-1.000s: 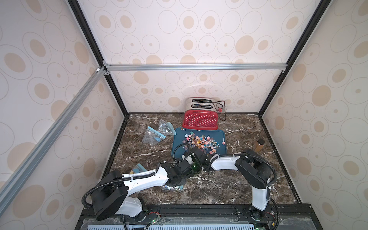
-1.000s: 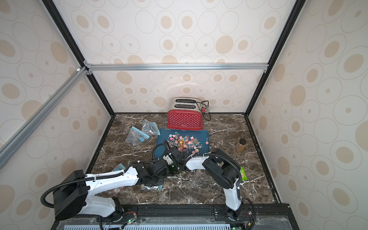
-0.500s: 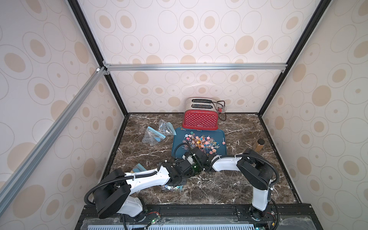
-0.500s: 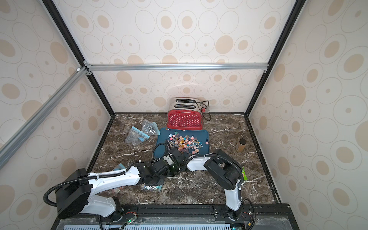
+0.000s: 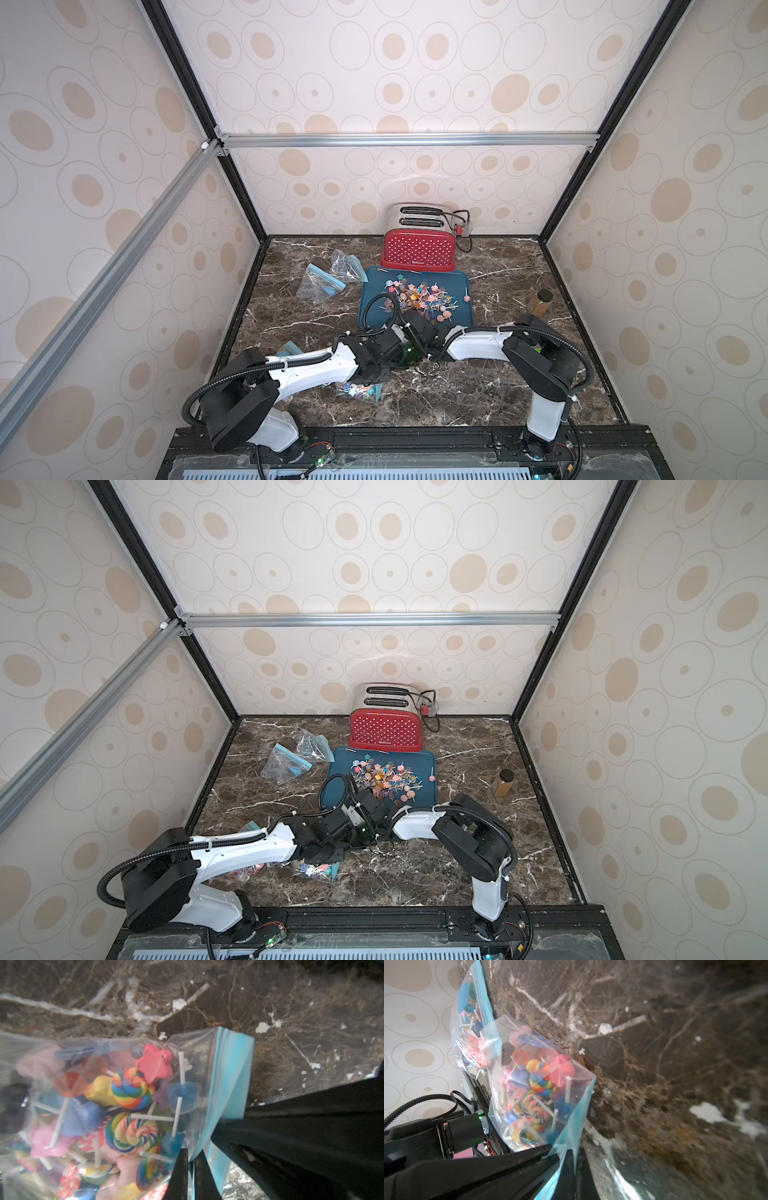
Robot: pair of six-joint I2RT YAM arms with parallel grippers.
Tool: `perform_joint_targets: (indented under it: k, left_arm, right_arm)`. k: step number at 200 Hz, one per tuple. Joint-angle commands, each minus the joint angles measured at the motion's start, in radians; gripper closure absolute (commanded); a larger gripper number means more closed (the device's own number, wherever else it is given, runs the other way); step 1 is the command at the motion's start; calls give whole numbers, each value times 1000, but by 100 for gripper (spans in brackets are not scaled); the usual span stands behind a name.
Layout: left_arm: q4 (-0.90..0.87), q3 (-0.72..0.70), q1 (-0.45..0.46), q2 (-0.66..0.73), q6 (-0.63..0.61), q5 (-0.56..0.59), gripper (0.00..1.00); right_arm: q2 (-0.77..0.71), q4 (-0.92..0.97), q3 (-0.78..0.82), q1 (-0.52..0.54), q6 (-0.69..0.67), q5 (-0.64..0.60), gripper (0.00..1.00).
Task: Pour candies out of the ziploc bag
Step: Open the ziploc bag at the center of the board.
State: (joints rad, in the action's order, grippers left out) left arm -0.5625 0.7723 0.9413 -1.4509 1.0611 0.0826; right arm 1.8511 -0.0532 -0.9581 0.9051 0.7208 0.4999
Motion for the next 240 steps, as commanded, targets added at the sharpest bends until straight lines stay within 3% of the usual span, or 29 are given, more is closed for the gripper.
perform_joint_targets:
  k: [1, 51, 138, 240]
  left_arm:
    - [5, 38, -10, -17, -13, 14, 87]
    - [13, 41, -10, -2, -13, 3, 76]
    - [53, 35, -12, -48, -13, -10, 82]
    - [102, 38, -12, -22, -12, -69, 82]
  right_arm:
    - [-40, 1, 9, 21, -4, 2, 100]
    - [-42, 3, 10, 21, -5, 0, 100]
    - [-49, 5, 8, 27, -6, 2, 100]
    - [-39, 7, -14, 36, -6, 9, 100]
